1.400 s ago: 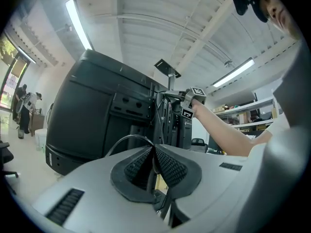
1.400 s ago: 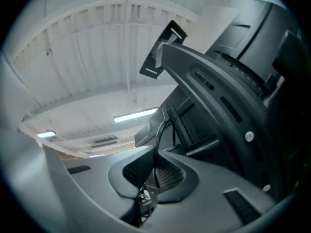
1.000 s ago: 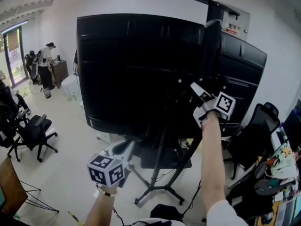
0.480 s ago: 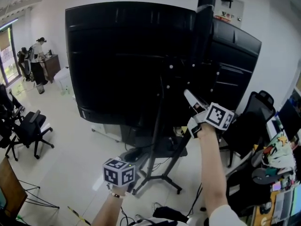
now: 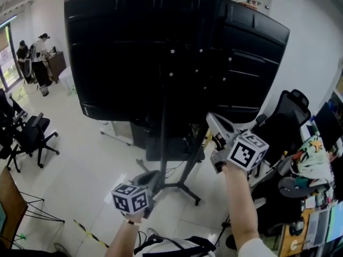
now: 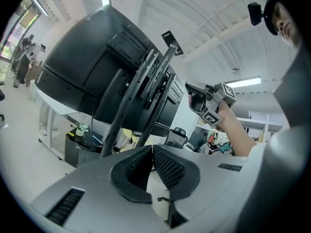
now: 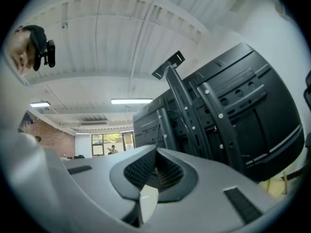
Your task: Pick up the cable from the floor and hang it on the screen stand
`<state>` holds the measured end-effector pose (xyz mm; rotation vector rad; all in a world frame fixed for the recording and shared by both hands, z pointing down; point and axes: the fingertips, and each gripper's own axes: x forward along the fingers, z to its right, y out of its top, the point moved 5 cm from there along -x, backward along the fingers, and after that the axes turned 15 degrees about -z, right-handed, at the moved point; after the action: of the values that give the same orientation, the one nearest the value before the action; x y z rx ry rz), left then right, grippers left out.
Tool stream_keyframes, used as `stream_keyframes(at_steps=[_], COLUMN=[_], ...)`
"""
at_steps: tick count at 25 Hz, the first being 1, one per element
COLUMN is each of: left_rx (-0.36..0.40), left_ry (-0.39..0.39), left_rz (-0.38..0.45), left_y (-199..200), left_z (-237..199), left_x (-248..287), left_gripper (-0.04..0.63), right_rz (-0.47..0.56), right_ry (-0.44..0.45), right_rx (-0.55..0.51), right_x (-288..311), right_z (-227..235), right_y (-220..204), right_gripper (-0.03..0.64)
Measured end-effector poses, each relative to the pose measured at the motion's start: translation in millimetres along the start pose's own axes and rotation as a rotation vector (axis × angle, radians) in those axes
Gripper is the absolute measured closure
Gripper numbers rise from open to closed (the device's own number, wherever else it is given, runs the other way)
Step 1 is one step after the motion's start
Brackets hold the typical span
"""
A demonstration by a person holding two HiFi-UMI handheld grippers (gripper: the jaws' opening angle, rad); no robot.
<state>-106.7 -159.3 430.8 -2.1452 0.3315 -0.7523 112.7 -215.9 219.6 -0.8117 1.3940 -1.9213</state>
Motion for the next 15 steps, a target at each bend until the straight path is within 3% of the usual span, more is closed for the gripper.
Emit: stream_keyframes(at_steps=[4,10,15], left_rx=[0.003,-0.022,-0.02], left_ry=[0.133,0.303,0.372], left_rz=[0.046,0.073,0.052], left_y=[-17.5,-69.3,-117.8], left_z=[24.6,78.0,139.4], left_x=[0.6,17.6,31.5], left_gripper=[0.592,0.592,0.592], right_rz=[-0.069,-0.222,-0.323], right_ry=[0.032,-0.006,0.006], right_rx=[0.029,-0.004,0.05], right_x=[-40.7,-119.8,-178.6], right_z=[9.0,30.1,35.7], right_y=[-43.5,-139.8,-220.2], right_gripper=[0.607,0.607,0.607])
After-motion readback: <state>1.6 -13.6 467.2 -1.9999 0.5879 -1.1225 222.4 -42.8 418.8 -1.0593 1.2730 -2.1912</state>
